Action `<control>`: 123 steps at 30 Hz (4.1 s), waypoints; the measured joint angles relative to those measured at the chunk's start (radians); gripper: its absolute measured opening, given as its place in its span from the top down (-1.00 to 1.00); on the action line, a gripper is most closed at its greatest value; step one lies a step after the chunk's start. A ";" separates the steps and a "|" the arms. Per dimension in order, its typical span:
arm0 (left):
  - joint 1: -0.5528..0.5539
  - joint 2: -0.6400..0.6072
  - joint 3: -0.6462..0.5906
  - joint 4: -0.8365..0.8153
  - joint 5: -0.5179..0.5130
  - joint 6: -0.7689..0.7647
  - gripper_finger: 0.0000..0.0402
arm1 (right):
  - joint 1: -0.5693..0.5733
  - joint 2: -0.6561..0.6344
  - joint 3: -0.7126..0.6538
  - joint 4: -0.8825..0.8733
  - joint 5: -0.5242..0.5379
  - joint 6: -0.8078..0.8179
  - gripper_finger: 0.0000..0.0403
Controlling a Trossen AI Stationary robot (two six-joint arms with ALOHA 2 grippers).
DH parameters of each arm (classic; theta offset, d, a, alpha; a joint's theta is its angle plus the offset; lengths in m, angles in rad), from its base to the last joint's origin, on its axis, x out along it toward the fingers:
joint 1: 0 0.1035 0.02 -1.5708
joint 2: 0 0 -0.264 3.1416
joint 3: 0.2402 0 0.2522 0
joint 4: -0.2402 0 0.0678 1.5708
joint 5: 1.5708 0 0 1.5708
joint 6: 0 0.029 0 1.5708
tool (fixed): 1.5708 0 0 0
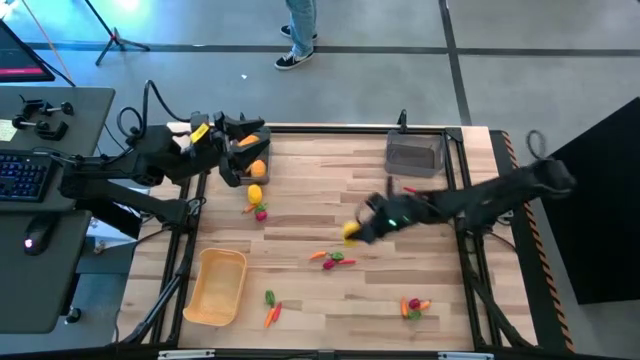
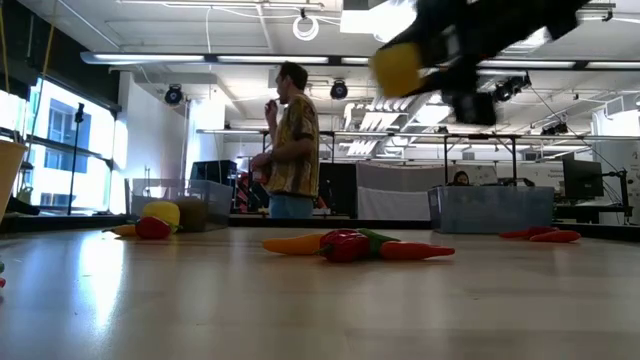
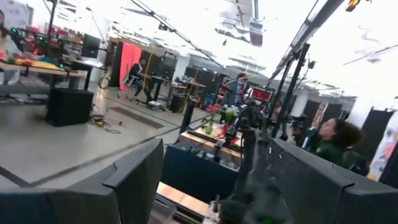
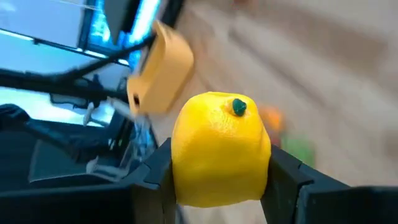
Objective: Sort produce into baskets
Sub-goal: Put the bottom yellow lemon into the left black bin, then put the yellow lemon into the top left black bin
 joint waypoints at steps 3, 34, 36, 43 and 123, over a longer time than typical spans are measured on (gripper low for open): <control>0.000 0.000 0.000 0.019 0.001 -0.045 -0.39 | -0.131 0.136 0.000 0.202 -0.077 -0.103 0.27; 0.001 0.012 0.000 0.097 0.002 -0.106 -0.39 | -0.444 1.182 1.360 0.076 -0.199 -0.370 0.22; 0.001 0.012 0.000 0.096 0.010 -0.106 -0.39 | -0.445 1.214 1.404 0.074 -0.197 -0.343 0.17; 0.001 0.012 0.000 0.091 0.018 -0.112 -0.39 | -0.444 1.234 1.434 0.081 -0.162 -0.333 0.03; 0.174 0.351 -0.404 -0.810 -0.037 -1.073 -0.39 | -0.419 -0.476 -0.249 -0.159 0.003 -0.264 -0.74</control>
